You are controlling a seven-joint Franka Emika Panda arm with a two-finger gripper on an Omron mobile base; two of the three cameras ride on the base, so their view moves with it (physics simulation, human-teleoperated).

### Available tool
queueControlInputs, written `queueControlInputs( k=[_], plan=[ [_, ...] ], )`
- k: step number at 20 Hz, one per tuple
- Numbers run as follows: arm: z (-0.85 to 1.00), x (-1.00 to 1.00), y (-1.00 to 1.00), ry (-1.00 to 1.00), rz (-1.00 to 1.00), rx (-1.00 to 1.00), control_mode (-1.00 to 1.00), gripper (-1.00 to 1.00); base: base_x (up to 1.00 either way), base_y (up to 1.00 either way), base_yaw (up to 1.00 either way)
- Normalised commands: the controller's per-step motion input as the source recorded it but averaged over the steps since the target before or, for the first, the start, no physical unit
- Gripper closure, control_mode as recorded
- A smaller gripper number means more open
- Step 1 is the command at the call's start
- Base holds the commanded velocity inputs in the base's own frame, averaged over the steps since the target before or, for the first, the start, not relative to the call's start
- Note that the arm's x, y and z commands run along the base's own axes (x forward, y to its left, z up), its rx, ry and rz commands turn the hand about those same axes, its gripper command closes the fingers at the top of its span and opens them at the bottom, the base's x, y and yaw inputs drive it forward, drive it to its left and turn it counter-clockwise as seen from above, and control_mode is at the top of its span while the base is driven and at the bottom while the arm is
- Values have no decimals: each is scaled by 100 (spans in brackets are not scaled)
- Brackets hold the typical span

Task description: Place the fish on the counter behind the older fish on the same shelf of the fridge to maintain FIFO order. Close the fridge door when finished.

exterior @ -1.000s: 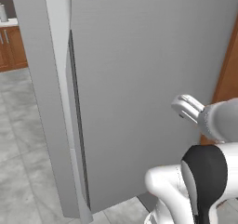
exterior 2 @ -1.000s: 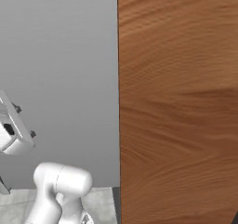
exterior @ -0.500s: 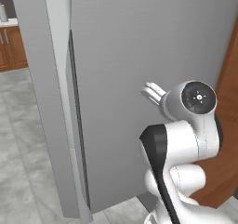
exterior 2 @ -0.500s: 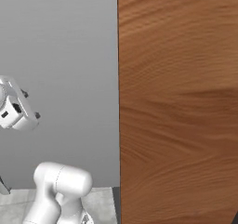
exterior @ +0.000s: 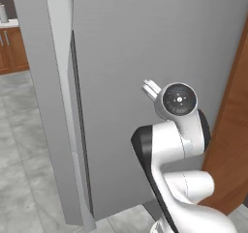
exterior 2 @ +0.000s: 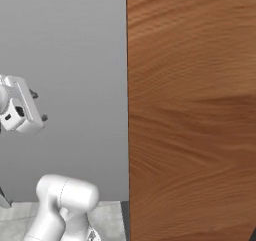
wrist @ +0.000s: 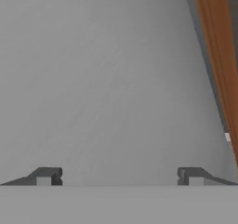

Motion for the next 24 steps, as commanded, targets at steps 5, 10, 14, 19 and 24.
queueControlInputs(
  k=[5, 10, 14, 19, 24],
  plan=[
    [-9, 60, 0, -3, -11, 0, -100, -100, 0, 0, 0],
    [-8, 54, 0, -2, -7, 0, -100, -100, 0, 0, 0],
    [-5, 53, 0, -1, -9, 0, -100, -100, 0, 0, 0],
    [-12, 48, -4, -2, -12, 0, -100, -100, 0, 0, 0],
    [-10, 49, -17, -2, -13, 0, -100, -100, 0, 0, 0]
  ],
)
